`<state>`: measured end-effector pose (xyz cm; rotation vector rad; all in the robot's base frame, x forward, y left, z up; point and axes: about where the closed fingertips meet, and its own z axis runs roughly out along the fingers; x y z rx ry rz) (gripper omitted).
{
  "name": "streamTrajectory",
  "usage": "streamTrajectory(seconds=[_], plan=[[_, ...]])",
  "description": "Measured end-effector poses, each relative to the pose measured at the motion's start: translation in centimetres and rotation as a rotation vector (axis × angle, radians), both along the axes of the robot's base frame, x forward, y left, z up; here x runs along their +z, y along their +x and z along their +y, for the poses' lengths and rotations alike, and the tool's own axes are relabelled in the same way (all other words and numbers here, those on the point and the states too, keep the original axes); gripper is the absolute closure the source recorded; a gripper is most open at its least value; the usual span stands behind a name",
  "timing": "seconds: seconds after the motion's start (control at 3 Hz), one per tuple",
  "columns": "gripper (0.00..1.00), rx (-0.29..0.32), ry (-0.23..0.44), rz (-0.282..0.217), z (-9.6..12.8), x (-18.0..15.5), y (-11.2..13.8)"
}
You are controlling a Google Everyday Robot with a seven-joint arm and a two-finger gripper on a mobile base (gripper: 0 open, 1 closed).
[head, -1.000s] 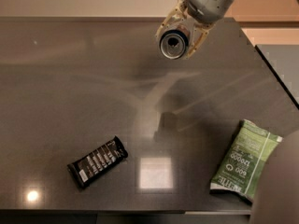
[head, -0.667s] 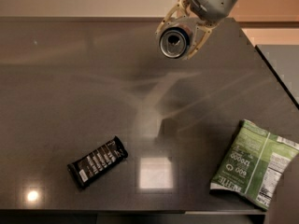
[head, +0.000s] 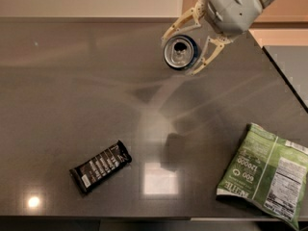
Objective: Place pepsi can upright
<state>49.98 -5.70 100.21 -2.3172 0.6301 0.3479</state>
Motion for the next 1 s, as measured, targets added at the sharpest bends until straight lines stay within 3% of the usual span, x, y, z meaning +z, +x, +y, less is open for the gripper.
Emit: streamTrajectory(seconds=[0.67, 1.0], plan=[[1.0, -0.052, 0.292, 0.207, 1.4, -0.4, -4.3], [1.0, -0.052, 0.319, 0.217, 1.8, 0.1, -4.5]])
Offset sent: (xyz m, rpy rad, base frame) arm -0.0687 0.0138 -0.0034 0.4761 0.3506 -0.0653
